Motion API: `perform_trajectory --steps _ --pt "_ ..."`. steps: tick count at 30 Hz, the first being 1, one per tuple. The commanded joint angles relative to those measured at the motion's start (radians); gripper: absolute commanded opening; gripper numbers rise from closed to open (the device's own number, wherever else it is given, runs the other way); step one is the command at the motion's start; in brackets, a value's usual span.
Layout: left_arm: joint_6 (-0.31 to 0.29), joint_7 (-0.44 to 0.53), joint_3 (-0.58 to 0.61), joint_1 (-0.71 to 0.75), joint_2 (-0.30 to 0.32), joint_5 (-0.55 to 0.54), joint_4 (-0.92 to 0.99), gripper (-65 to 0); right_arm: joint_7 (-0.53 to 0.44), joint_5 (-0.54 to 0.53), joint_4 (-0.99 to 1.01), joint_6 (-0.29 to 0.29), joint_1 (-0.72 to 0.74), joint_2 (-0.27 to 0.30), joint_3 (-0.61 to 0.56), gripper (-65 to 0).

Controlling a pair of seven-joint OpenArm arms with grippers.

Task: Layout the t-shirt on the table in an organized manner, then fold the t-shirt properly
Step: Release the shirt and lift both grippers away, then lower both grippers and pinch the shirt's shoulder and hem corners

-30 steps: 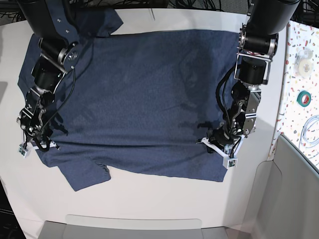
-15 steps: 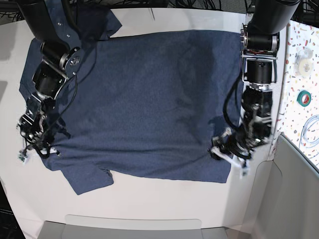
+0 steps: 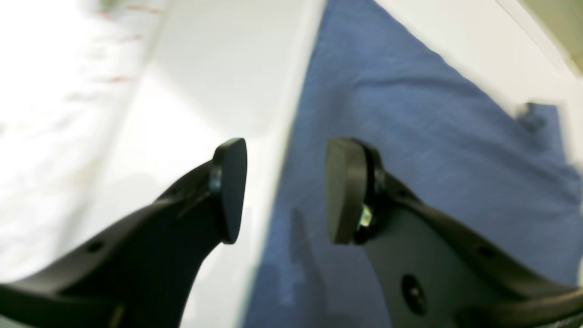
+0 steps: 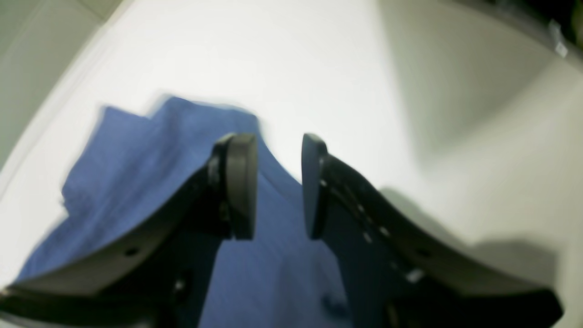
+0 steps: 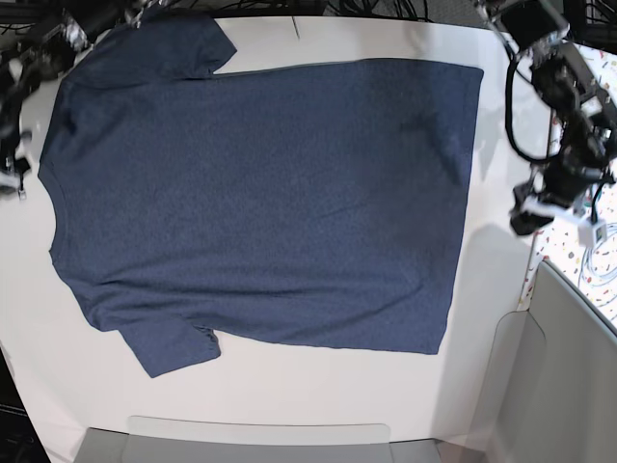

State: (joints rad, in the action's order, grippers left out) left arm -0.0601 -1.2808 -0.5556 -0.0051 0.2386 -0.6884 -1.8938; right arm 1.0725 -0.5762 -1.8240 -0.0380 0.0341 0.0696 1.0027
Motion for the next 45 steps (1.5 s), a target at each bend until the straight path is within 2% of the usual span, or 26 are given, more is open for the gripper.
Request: perform_trajectory --steps 1,3,7,11,16,19,22,26,31,39,42,44,45 --pt "-0.027 0.014 -0.057 0.021 0.006 -0.006 -0.033 -37.4 -0.008 -0.09 -0.023 -0.018 -0.044 0.005 0.041 -48.2" --pt "-0.063 0.011 -0.165 0.084 0.005 -0.05 -0.039 -37.5 0.008 -0.227 -0.023 -0.018 -0.162 -0.001 0.129 -48.2" --pt "-0.063 -0.001 -0.347 0.202 0.005 -0.23 -0.002 -37.6 0.031 -0.443 0.0 -0.027 -0.366 -0.011 0.226 -48.0" --pt "-0.063 -0.001 -0.407 0.311 0.003 -0.337 0.112 -37.6 0.045 -0.578 0.116 -0.153 -0.5 -0.034 0.233 -47.9" --pt "-0.065 0.0 -0.401 0.366 0.003 -0.402 0.211 -37.6 0.051 -0.583 0.26 -0.317 -0.512 -0.032 0.227 -47.9" --pt "-0.067 0.0 -0.4 0.38 0.003 -0.419 0.222 -37.6 0.13 -0.583 0.278 -0.385 -0.478 -0.032 0.229 -47.9" --pt "-0.068 0.0 -0.4 0.383 0.003 -0.419 0.222 -37.6 0.211 -0.583 0.28 -0.408 -0.448 -0.037 0.233 -47.9" --pt "-0.068 0.0 -0.4 0.385 0.003 -0.419 0.222 -37.6 0.262 -0.583 0.28 -0.435 -0.428 -0.046 0.229 -47.9" --pt "-0.068 0.0 -0.407 0.385 0.003 -0.419 0.222 -37.6 0.265 -0.583 0.281 -0.435 -0.434 -0.063 0.224 -47.9" --pt "-0.068 0.0 -0.403 0.385 0.003 -0.419 0.221 -37.6 0.263 -0.588 0.398 -0.435 -0.435 -0.089 0.091 -47.9" --pt "-0.068 0.0 -0.403 0.383 0.003 -0.419 0.221 -37.6 0.26 -0.583 0.427 -0.435 -0.432 -0.089 0.077 -48.4" --pt "-0.068 0.0 -0.404 0.383 0.006 -0.419 0.224 -37.6 0.26 -0.58 0.433 -0.435 -0.431 -0.087 0.074 -55.0" --pt "-0.068 -0.001 -0.404 0.383 0.006 -0.419 0.227 -37.6 0.26 -0.572 0.435 -0.434 -0.428 -0.084 0.072 -62.5"
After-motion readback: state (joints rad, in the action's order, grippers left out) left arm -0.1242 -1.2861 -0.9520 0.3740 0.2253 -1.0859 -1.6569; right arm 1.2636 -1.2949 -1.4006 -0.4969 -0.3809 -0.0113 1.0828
